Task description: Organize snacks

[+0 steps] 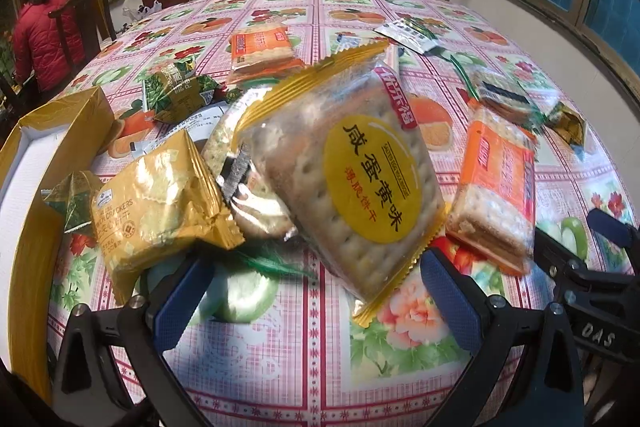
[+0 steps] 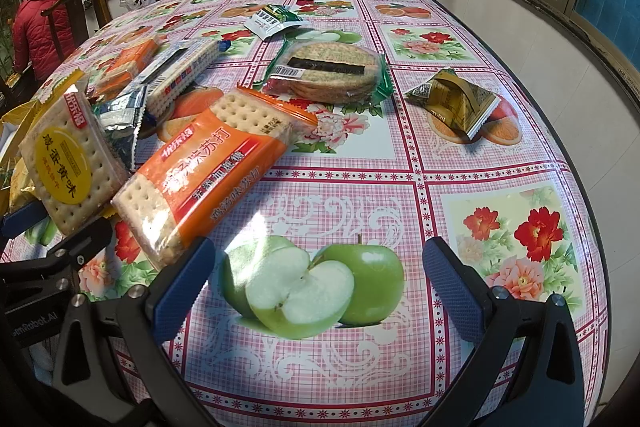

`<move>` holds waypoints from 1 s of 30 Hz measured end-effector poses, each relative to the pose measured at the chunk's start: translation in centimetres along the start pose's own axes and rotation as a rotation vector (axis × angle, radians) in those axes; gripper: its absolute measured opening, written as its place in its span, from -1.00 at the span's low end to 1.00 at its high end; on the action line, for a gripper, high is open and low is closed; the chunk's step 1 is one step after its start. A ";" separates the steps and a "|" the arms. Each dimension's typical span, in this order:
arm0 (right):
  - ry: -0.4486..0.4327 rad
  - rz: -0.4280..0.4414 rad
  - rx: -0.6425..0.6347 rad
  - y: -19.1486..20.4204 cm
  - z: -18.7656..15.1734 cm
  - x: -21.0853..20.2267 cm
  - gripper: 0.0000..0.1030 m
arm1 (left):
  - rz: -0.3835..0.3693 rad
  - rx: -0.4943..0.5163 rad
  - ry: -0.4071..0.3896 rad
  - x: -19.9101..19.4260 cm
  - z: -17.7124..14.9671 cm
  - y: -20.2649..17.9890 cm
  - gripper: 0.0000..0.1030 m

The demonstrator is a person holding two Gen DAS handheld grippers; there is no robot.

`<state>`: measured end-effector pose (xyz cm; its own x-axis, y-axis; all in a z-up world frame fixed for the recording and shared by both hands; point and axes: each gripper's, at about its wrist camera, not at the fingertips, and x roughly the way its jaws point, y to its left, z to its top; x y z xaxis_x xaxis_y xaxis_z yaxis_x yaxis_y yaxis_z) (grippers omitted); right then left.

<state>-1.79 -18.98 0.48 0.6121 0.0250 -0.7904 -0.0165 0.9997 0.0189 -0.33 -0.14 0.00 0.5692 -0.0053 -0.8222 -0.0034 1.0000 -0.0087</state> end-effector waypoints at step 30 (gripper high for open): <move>0.009 0.225 0.088 2.6 1.5 -2.0 0.82 | -0.216 0.242 -0.104 -6.2 1.2 9.3 0.52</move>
<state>-1.90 -16.41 3.00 0.5939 0.2472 -0.7656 -0.0825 0.9653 0.2477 -2.92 9.21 5.69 0.6162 -0.2284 -0.7538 0.3140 0.9489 -0.0308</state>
